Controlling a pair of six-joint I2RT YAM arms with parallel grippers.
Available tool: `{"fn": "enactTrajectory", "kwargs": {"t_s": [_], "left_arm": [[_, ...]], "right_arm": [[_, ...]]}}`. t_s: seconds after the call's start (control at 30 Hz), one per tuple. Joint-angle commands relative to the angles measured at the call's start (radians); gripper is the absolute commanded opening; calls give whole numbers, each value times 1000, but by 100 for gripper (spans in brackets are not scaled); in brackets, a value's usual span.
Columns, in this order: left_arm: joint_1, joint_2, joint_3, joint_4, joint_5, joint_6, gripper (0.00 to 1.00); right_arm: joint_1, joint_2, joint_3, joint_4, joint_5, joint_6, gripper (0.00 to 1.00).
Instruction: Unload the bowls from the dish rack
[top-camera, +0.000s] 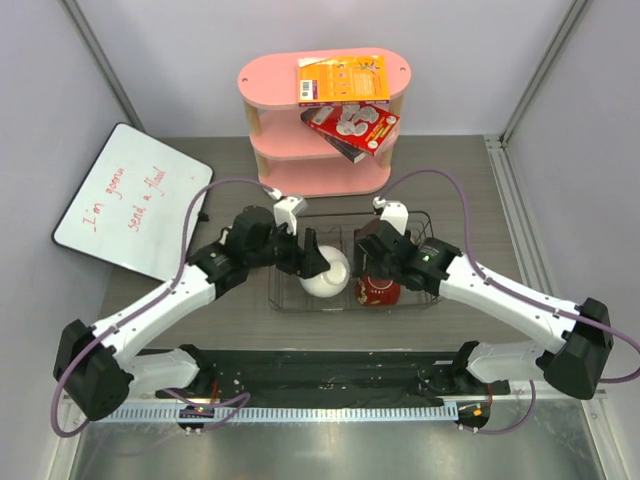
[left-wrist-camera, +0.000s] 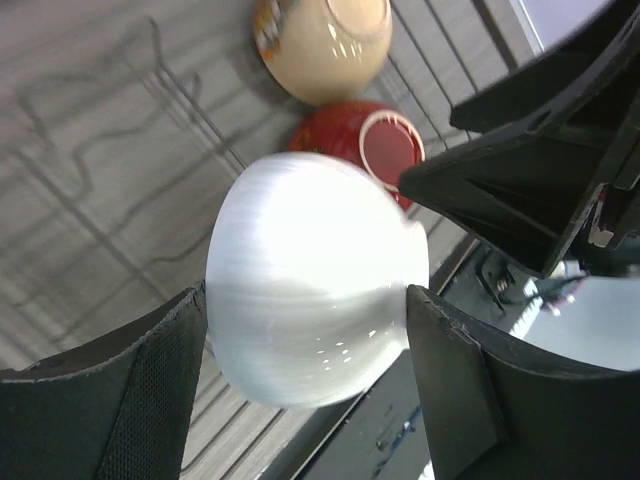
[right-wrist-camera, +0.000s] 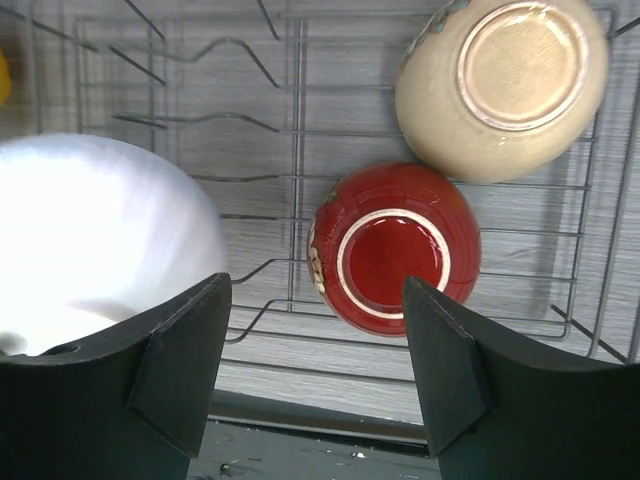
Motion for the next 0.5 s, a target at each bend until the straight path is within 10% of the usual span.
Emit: {"fn": "enactTrajectory", "kwargs": {"t_s": [0.0, 0.47], "left_arm": [[3, -101, 88, -76, -141, 49, 0], [3, -146, 150, -250, -410, 173, 0]], "right_arm": [[-7, -70, 42, -21, 67, 26, 75], [-15, -64, 33, -32, 64, 29, 75]]}}
